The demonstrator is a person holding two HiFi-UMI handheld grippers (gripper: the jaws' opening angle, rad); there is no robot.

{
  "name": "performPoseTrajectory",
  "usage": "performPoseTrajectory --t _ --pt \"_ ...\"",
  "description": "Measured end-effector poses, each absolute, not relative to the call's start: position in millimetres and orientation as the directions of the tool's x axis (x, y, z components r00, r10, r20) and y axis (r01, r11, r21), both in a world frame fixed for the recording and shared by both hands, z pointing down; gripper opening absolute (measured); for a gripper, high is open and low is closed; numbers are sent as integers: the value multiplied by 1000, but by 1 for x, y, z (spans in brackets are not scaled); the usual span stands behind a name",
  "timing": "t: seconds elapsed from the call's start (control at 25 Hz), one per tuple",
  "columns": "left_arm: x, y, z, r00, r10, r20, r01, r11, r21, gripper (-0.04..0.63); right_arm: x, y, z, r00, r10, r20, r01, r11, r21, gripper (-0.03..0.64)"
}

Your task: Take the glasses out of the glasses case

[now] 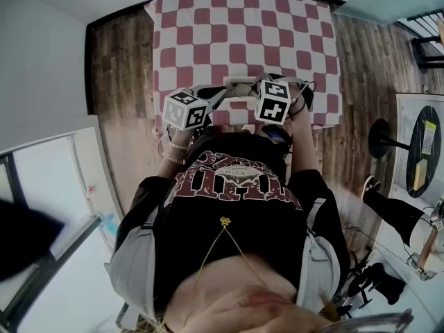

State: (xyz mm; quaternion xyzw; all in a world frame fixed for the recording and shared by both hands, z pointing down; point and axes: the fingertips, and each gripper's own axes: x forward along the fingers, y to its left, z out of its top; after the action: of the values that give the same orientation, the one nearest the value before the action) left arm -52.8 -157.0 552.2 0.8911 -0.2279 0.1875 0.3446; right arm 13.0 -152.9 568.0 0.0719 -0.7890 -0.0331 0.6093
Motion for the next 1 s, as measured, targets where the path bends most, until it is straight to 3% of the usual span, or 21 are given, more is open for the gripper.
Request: performPoseTrajectory --t 1.0 --pt "-52 -150 565 821 -255 511 -537 -649 539 8 20 -153 528 -232 -171 958 -79 985 156 31"
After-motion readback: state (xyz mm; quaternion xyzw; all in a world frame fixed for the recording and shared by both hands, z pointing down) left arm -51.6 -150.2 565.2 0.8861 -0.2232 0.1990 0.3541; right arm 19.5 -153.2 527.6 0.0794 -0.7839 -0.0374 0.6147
